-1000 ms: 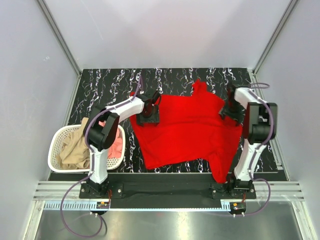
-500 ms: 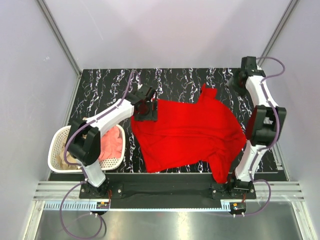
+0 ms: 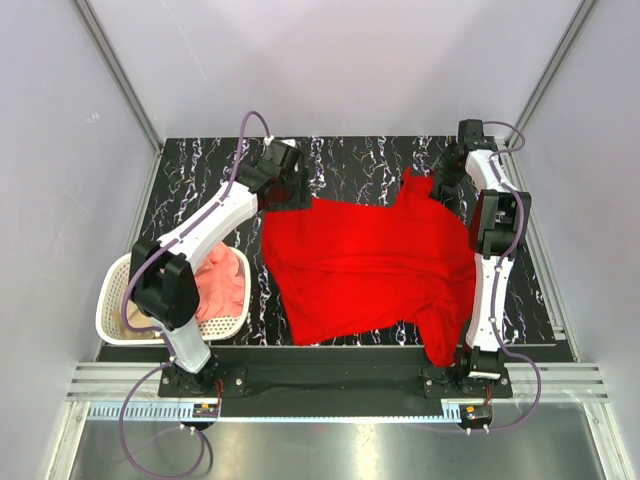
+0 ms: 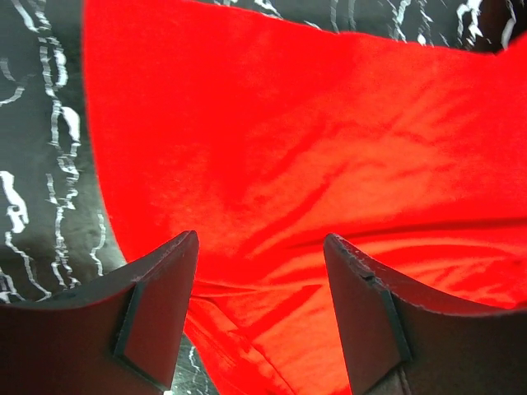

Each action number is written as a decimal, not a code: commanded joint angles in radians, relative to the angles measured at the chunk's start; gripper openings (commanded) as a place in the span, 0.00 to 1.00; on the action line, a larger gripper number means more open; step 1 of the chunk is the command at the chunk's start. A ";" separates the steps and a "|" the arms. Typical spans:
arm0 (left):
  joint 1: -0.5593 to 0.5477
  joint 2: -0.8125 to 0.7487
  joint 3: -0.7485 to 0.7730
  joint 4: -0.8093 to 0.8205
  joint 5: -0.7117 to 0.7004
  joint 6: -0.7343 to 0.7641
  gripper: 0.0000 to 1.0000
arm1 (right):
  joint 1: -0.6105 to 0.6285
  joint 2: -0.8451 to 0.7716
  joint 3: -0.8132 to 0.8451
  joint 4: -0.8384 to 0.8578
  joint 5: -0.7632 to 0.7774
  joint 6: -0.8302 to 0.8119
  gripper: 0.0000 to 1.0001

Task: Fold and stack the t-shirts
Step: Flatten the tshirt out

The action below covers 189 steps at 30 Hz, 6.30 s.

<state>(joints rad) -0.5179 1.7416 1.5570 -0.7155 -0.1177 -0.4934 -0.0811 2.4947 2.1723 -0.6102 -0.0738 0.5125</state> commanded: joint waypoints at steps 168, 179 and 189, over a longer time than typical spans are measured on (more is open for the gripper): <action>0.239 0.493 0.305 0.189 0.072 0.110 0.65 | 0.004 0.185 0.373 -0.129 -0.086 -0.216 0.00; 0.239 0.542 0.351 0.163 0.112 0.112 0.63 | 0.003 0.168 0.350 -0.125 -0.086 -0.227 0.00; 0.239 0.592 0.357 0.156 0.133 0.067 0.54 | 0.003 0.158 0.350 -0.120 -0.090 -0.230 0.00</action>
<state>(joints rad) -0.2749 2.3100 1.8706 -0.5533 0.0044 -0.4088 -0.0746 2.7148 2.5332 -0.7166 -0.1596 0.3061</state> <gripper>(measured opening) 0.534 0.011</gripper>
